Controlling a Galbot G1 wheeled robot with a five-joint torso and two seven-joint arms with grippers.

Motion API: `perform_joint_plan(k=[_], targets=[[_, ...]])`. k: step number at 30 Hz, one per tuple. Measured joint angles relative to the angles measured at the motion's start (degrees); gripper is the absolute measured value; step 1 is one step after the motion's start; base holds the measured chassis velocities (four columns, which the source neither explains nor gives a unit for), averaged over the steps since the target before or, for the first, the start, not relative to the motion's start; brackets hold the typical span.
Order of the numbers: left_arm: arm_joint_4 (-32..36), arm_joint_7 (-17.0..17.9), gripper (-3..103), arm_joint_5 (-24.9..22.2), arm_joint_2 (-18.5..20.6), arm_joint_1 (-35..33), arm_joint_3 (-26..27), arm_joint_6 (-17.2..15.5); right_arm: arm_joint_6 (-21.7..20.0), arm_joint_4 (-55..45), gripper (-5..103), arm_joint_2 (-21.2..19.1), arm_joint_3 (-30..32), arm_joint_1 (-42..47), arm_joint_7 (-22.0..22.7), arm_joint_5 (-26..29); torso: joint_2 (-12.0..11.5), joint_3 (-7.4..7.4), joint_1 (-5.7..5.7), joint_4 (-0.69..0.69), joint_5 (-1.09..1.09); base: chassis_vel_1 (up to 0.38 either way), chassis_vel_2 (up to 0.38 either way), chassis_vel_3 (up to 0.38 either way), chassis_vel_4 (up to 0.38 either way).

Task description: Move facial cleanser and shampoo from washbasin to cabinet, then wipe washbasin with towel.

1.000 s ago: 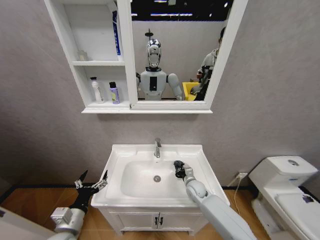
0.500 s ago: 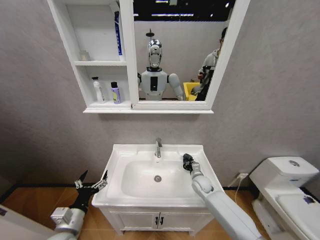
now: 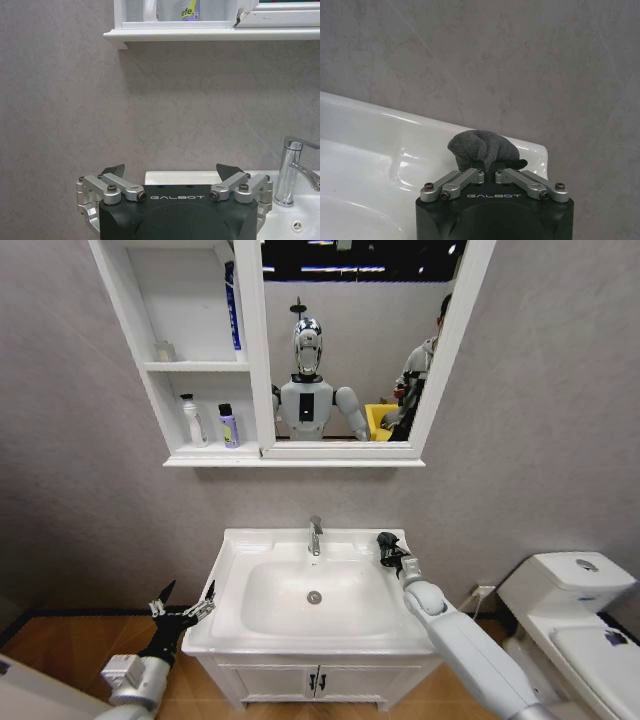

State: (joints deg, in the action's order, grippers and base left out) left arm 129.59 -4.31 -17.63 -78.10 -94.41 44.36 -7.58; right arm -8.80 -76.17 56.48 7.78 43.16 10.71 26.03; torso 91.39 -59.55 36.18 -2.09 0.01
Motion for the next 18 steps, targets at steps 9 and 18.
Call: perform_joint_plan(k=[9, 18], targets=[[0.0, 0.0, 100, 0.0, 0.0, 0.0, 0.0, 0.0, -0.2, 1.4, 29, 0.6, 0.5, 0.2, -1.3, 0.9, 0.0, 0.00, 0.00, -0.01, 0.00, 0.000, 0.000, 0.000, 0.000], [0.0, 0.0, 100, 0.0, 0.0, 0.0, 0.0, 0.0, 2.5, 0.2, 61, 0.7, 1.9, 1.4, -0.3, 0.9, 0.0, 0.00, 0.00, -0.01, -0.01, 0.000, 0.000, 0.000, 0.000]])
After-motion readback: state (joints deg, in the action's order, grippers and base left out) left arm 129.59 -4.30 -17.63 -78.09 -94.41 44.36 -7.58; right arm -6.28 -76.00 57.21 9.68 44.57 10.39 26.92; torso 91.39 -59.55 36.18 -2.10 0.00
